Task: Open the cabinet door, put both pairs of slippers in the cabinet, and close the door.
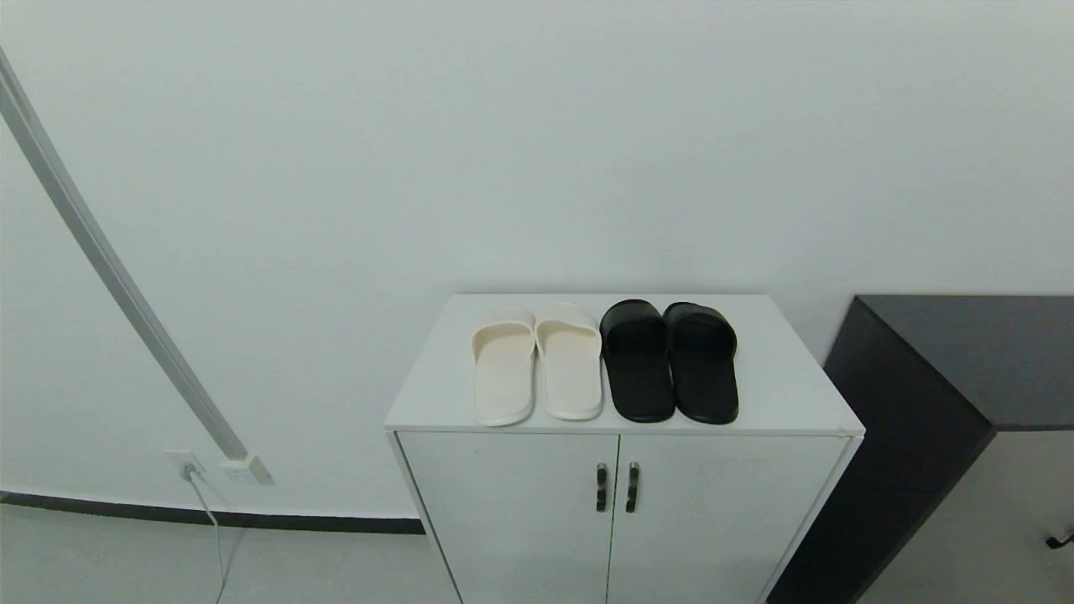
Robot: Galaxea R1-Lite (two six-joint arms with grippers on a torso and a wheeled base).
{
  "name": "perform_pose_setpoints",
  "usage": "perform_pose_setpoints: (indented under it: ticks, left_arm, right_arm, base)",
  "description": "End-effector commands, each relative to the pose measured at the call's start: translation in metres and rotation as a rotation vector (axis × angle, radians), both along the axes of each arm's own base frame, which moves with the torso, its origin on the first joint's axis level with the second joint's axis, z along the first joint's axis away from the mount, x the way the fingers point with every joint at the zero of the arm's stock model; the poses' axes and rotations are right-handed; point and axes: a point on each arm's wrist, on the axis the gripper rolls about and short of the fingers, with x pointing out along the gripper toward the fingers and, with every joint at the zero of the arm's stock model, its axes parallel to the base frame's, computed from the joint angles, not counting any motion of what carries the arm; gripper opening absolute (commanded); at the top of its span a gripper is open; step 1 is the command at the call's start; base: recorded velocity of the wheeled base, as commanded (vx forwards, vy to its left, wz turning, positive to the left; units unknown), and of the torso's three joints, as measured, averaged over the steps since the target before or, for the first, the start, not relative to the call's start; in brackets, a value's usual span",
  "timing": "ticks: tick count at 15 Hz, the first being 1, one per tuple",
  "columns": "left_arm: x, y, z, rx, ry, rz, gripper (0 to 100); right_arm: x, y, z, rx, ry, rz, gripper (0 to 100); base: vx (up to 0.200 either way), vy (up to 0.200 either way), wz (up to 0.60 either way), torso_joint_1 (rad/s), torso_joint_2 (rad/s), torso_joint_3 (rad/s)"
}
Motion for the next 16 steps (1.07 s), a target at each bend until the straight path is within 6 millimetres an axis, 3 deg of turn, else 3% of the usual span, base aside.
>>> perform_pose_setpoints:
  ticks: [1,2,4,6,10,13,16]
  left_arm:
    - [0.0,0.0,0.0,0.002,0.002,0.0,0]
    - [0.0,0.0,0.0,0.002,0.001,0.0,0]
    - [0.0,0.0,0.0,0.004,0.001,0.0,0]
    - [0.0,0.0,0.0,0.004,0.001,0.0,0]
    - [0.0,0.0,0.0,0.002,0.001,0.0,0]
    - [0.0,0.0,0.0,0.002,0.001,0.0,0]
    - [0.0,0.0,0.0,0.002,0.002,0.0,0]
  right_arm:
    - [0.001,0.0,0.0,-0.017,0.008,0.007,100]
    - [0.001,0.0,0.008,-0.009,0.004,0.024,100]
    - [0.006,0.0,0.062,0.084,0.011,0.07,100]
    - [0.043,0.005,0.059,0.029,0.294,0.23,100]
    - [0.106,0.023,0.089,0.038,0.418,0.401,100]
    - [0.148,0.053,0.107,0.111,0.514,0.463,100]
    - [0.175,0.1,0.116,0.146,0.493,0.436,100]
  base:
    - [0.0,0.0,0.0,0.0,0.0,0.0]
    - [0.0,0.0,0.0,0.0,0.0,0.0]
    - [0.0,0.0,0.0,0.0,0.0,0.0]
    - [0.0,0.0,0.0,0.0,0.0,0.0]
    - [0.0,0.0,0.0,0.0,0.0,0.0]
    - [0.0,0.0,0.0,0.0,0.0,0.0]
    - [0.0,0.0,0.0,0.0,0.0,0.0]
